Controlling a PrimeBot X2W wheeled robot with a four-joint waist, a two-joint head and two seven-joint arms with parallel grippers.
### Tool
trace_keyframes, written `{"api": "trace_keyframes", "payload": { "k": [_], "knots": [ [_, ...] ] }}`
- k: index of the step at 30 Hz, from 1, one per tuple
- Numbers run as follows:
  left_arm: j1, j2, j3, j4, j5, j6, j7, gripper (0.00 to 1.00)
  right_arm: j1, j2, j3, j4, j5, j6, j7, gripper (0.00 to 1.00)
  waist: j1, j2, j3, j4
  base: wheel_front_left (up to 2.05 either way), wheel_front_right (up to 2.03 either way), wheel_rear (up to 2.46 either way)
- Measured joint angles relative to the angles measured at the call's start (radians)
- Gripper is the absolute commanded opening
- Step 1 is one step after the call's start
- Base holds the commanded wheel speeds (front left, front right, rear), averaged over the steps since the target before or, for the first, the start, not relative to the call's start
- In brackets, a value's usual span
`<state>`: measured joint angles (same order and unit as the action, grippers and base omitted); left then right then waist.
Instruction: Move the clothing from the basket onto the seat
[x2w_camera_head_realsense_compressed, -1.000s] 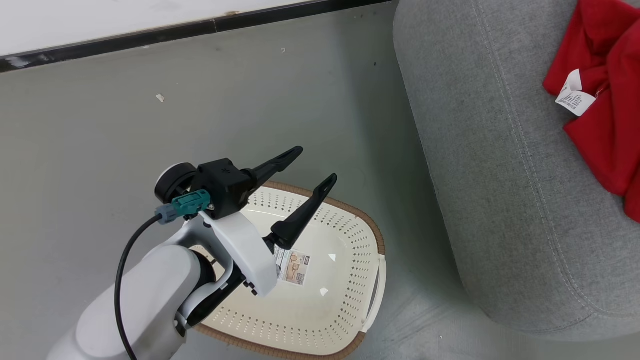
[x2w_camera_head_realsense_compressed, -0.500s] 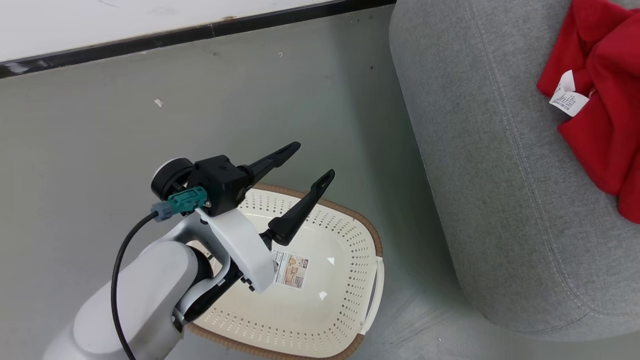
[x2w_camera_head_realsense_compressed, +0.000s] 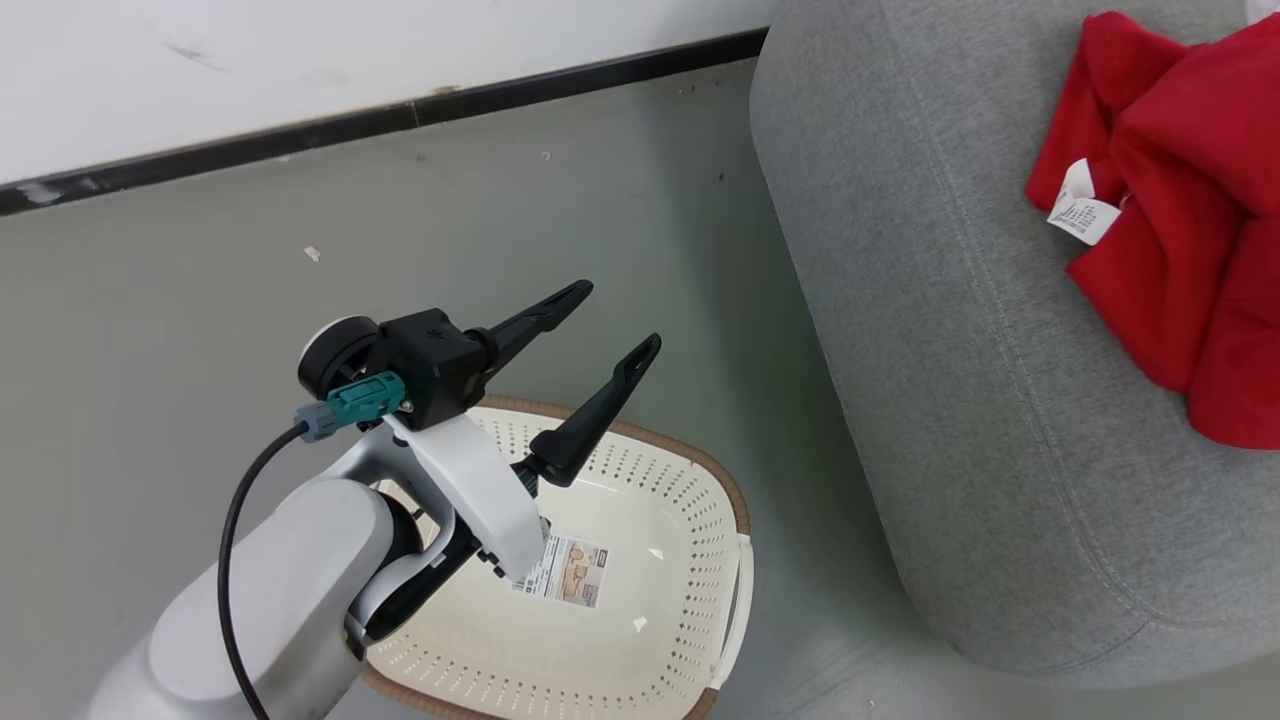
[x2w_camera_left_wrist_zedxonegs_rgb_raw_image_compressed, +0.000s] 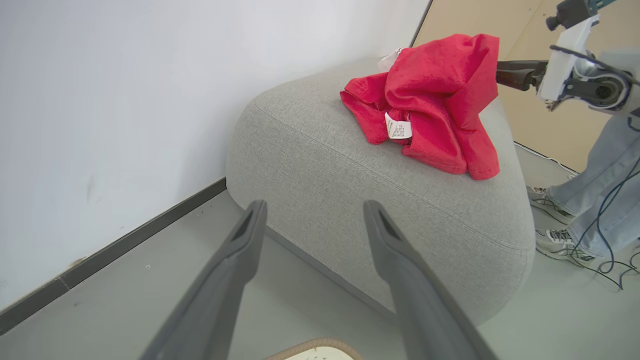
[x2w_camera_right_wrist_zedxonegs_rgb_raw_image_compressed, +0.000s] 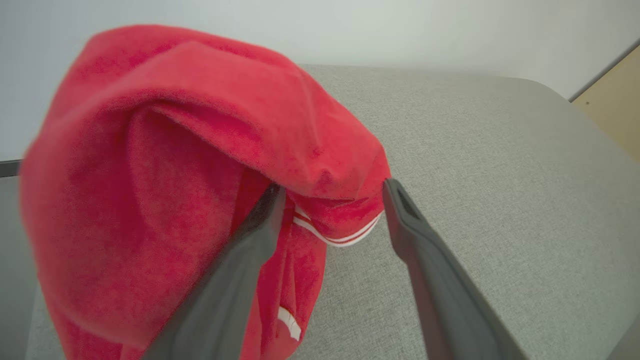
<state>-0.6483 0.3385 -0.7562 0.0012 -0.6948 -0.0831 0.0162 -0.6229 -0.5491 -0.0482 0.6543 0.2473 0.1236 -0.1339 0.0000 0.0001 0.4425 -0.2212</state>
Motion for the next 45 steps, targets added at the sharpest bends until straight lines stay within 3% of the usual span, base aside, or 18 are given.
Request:
{"api": "trace_keyframes", "payload": {
  "k": [11,25,30,45],
  "knots": [
    [0.018,-0.007,0.012,0.035,-0.02,-0.003,-0.028,1.0,0.088,-0.026,0.06,-0.088,0.091,0.0,-0.022,1.0,0.0,0.0,-0.071,-0.026,0.0,0.0,0.0],
    [0.077,-0.019,0.056,0.067,-0.056,0.014,-0.086,1.0,0.126,-0.104,0.089,-0.204,0.209,0.0,-0.06,1.0,0.0,0.0,-0.171,-0.042,0.0,0.0,0.0],
    [0.095,-0.018,0.103,0.073,-0.076,0.039,-0.118,1.0,0.125,-0.076,0.091,-0.238,0.265,0.0,-0.083,1.0,0.0,0.0,-0.202,-0.035,0.0,0.0,0.0],
    [0.18,0.033,0.2,0.106,-0.086,0.114,-0.191,1.0,0.122,0.019,0.224,-0.363,0.32,0.0,-0.104,1.0,0.0,0.0,-0.274,0.037,0.0,0.0,0.0]
  ]
}}
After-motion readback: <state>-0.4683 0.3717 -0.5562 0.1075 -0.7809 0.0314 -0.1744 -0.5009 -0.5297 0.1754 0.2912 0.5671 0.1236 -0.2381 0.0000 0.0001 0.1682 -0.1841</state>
